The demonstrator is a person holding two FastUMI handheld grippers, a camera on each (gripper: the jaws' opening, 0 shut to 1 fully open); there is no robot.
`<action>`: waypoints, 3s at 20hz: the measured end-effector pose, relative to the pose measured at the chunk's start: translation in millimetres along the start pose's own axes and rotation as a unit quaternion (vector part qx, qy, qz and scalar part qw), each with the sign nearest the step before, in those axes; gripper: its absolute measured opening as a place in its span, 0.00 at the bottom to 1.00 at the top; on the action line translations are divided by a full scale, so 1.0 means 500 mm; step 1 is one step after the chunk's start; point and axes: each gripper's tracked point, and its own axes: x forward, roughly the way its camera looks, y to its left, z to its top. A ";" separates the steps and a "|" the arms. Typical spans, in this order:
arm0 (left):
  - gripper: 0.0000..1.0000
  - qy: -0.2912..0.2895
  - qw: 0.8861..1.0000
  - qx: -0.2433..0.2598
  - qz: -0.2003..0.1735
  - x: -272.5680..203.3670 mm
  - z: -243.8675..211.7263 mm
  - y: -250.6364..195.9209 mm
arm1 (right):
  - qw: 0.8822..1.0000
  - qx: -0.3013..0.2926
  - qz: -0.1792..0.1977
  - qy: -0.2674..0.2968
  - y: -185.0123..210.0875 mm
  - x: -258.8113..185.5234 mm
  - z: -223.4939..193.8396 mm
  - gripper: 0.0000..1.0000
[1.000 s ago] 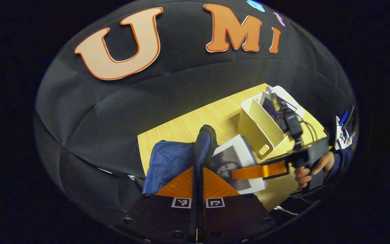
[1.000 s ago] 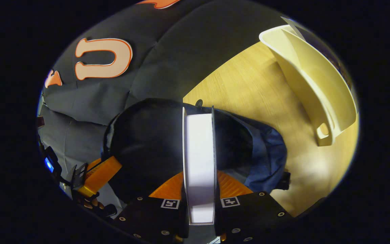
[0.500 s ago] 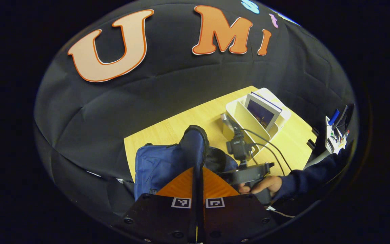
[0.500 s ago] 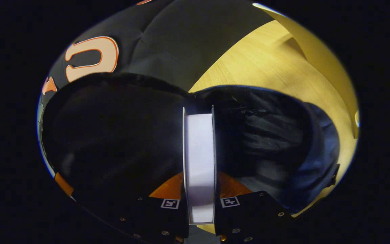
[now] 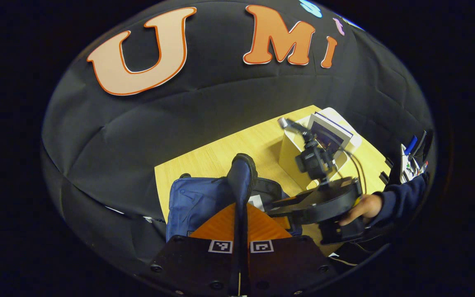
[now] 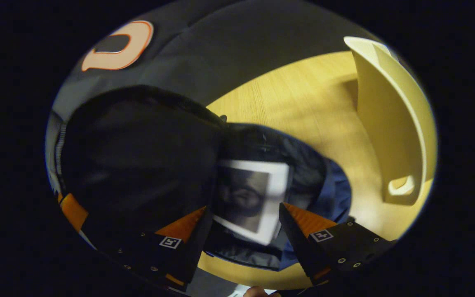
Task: Open the schoolbag, grab two books from the bookshelf and put them into the schoolbag.
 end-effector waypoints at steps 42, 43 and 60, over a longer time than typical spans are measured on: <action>0.02 0.003 0.999 -0.037 0.000 0.041 -0.042 -0.006 | 0.970 -0.079 -0.229 0.034 -0.352 -0.535 0.359 0.28; 0.02 0.002 0.999 -0.037 0.002 0.040 -0.041 -0.005 | 0.972 -0.077 -0.222 0.024 -0.340 -0.560 0.359 0.28; 0.01 -0.013 0.997 -0.078 0.005 0.029 -0.045 -0.031 | 0.999 0.024 0.036 0.011 -0.128 -0.398 0.112 0.27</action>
